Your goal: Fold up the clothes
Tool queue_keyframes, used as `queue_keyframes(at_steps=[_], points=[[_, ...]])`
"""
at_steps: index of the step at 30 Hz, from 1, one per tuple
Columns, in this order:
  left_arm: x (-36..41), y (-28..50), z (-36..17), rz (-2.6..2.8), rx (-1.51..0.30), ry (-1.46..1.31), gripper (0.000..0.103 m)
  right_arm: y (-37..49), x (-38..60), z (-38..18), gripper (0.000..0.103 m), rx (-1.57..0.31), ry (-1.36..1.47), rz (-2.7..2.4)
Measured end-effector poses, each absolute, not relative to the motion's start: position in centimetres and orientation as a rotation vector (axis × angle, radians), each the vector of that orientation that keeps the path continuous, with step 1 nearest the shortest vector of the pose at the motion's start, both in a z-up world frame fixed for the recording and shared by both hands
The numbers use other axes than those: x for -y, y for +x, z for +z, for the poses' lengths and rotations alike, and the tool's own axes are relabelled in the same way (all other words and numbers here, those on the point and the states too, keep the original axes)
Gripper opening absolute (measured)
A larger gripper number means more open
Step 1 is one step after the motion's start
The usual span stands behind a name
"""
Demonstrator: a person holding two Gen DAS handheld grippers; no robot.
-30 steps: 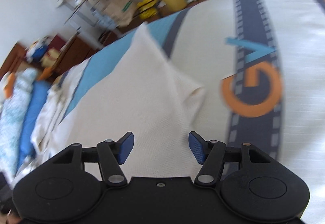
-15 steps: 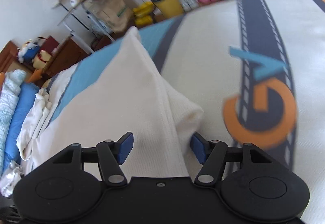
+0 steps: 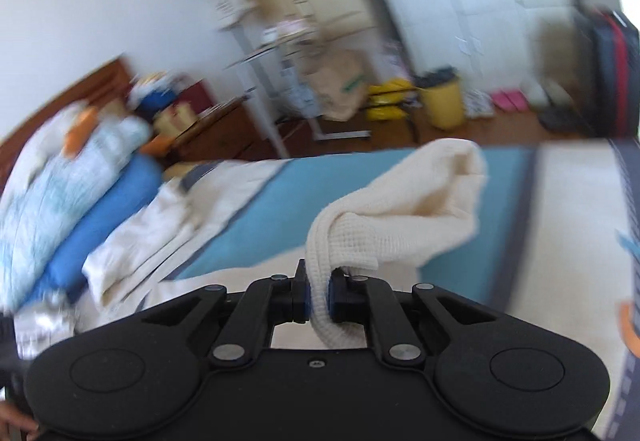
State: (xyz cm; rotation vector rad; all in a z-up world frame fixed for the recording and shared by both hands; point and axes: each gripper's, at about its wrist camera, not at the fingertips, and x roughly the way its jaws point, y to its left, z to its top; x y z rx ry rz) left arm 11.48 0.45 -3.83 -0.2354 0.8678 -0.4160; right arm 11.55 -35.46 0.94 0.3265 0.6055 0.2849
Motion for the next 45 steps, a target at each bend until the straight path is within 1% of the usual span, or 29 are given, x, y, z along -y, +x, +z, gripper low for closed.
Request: queue_keyframes(at_steps=[3,6,8,10,11,12,13,14,15,16,17,18,19,20,24,27,29,32,34,36,38,39,40,41,42,43,45], points=[[-3.3,12.2,-4.1,-0.351,-0.864,-0.262,0.062,13.0,28.1,3.2,0.011,-0.633,0.333,0.364],[-6.3,11.9,-4.7,-0.329,-0.839,-0.29,0.062,13.4,20.0,3.6,0.011,-0.668,0.331,0.41],[-8.2,11.5,-5.8,-0.32,-0.824,-0.327,0.062,13.4,15.2,2.0,0.011,-0.7,0.316,0.432],[-10.0,11.3,-7.6,-0.324,-0.838,-0.444,0.062,13.9,11.3,-1.0,0.012,-0.773,0.284,0.402],[-10.6,11.5,-8.4,-0.314,-0.857,-0.483,0.062,14.2,9.6,-2.6,0.018,-0.822,0.259,0.39],[-10.9,11.7,-8.9,-0.308,-0.866,-0.492,0.061,14.5,8.3,-4.0,0.02,-0.881,0.224,0.39],[-11.1,11.9,-9.2,-0.302,-0.874,-0.478,0.06,14.6,7.5,-5.1,0.02,-0.926,0.201,0.394],[-11.0,12.0,-9.3,-0.293,-0.89,-0.438,0.06,14.3,7.4,-5.5,0.024,-0.941,0.209,0.41],[-11.0,11.9,-9.1,-0.287,-0.882,-0.419,0.06,13.6,7.9,-5.4,0.025,-0.937,0.237,0.447],[-11.1,11.8,-8.9,-0.285,-0.874,-0.408,0.06,12.7,8.9,-4.9,0.03,-0.924,0.279,0.498],[-11.3,11.7,-8.7,-0.297,-0.863,-0.427,0.06,11.6,10.3,-4.3,0.038,-0.905,0.329,0.547],[-11.6,11.7,-8.4,-0.31,-0.852,-0.449,0.06,10.6,11.7,-3.7,0.039,-0.888,0.368,0.583],[-11.8,11.6,-8.2,-0.327,-0.841,-0.485,0.06,9.5,13.3,-3.1,0.045,-0.874,0.393,0.604],[-11.9,11.4,-7.9,-0.345,-0.833,-0.512,0.06,8.5,14.9,-2.4,0.047,-0.86,0.418,0.625],[-11.1,11.2,-7.7,-0.382,-0.838,-0.511,0.06,4.2,21.2,-1.4,0.05,-0.804,0.402,0.569],[-10.5,11.0,-7.7,-0.41,-0.843,-0.511,0.06,1.5,24.5,-3.2,0.051,-0.762,0.391,0.491],[-9.9,10.9,-8.0,-0.424,-0.862,-0.52,0.061,0.9,25.6,-5.2,0.051,-0.78,0.461,0.481],[-9.2,10.2,-7.9,-0.402,-0.902,-0.501,0.061,2.0,24.2,-7.2,0.051,-0.802,0.49,0.514],[-9.0,9.2,-7.7,-0.389,-0.932,-0.496,0.061,2.4,22.6,-7.4,0.051,-0.787,0.458,0.541],[-9.2,7.7,-7.6,-0.43,-0.912,-0.512,0.062,2.9,20.6,-7.1,0.051,-0.777,0.372,0.55],[-9.5,7.2,-8.2,-0.429,-0.938,-0.519,0.062,3.1,18.2,-6.4,0.052,-0.746,0.22,0.53],[-9.6,7.3,-8.6,-0.415,-0.953,-0.525,0.06,3.3,17.1,-6.1,0.054,-0.732,0.141,0.518],[-9.8,7.5,-8.9,-0.402,-0.96,-0.537,0.06,3.8,16.3,-6.3,0.064,-0.728,0.08,0.485],[-10.0,7.7,-9.1,-0.389,-0.967,-0.549,0.06,4.5,15.9,-6.8,0.077,-0.735,0.047,0.432],[-10.2,8.0,-9.4,-0.38,-0.973,-0.561,0.06,5.3,15.4,-7.4,0.082,-0.741,0.015,0.379],[-10.2,8.1,-9.5,-0.383,-0.978,-0.571,0.06,5.7,15.2,-7.8,0.082,-0.746,0.016,0.364],[-10.2,8.3,-9.5,-0.395,-0.98,-0.581,0.06,5.9,15.4,-8.3,0.078,-0.753,0.101,0.427]])
